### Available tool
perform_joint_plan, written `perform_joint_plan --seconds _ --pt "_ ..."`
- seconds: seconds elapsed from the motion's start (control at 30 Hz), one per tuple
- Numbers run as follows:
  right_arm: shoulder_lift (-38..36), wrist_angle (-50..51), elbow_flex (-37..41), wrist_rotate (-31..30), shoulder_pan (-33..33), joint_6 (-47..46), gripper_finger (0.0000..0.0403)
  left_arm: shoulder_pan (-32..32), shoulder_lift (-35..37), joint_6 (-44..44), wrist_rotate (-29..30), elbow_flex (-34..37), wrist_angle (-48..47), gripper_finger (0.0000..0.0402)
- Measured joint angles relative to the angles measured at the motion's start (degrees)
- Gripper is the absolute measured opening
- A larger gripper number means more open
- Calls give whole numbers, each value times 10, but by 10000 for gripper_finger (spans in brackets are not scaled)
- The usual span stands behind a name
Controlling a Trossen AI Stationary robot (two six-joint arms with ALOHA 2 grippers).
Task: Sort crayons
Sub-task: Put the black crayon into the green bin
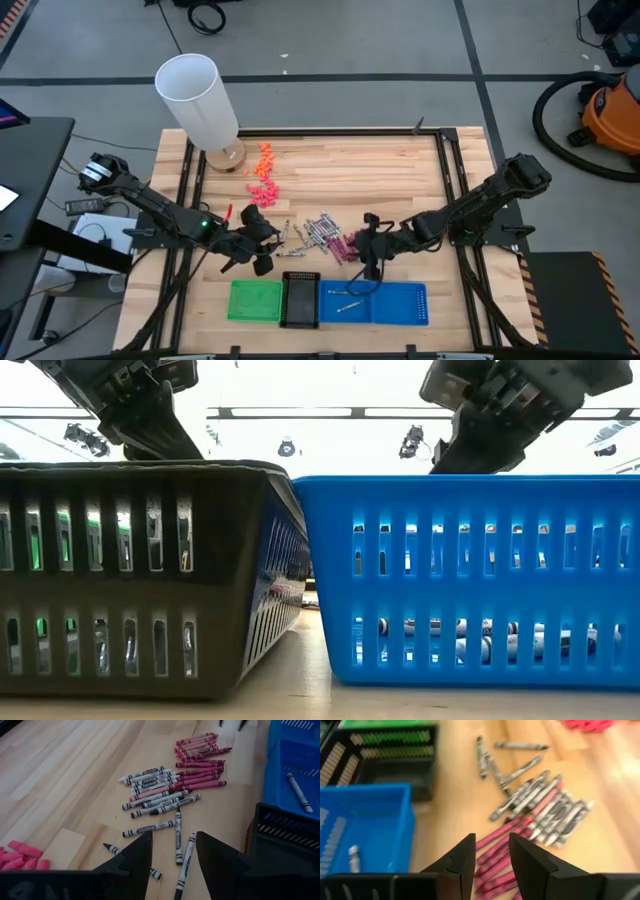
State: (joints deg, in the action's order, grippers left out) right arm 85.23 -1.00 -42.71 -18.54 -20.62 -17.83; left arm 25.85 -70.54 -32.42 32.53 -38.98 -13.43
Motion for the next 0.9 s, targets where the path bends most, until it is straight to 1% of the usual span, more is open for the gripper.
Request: perform_joint_plan --seconds 0.1,0.23,0.3,0.47,0.57,0.7,0.9 --pt "-23 -42 31 -19 14 7 127 0 0 0 9 0 0 162" --pt "-46 -104 75 -71 28 16 127 0 0 0 20 0 1 162" --pt "-57 -145 95 -87 34 25 127 0 0 0 27 0 3 162" --pt "-66 -249 137 -89 38 39 127 0 0 -5 46 0 3 162" --pt "-66 -296 154 -95 38 45 127 -3 -12 -25 75 0 8 162" --pt "-58 -337 166 -114 38 61 127 -11 -38 -60 86 0 9 162" --pt "-47 -354 166 -115 47 101 127 -26 -82 -121 73 0 7 162"
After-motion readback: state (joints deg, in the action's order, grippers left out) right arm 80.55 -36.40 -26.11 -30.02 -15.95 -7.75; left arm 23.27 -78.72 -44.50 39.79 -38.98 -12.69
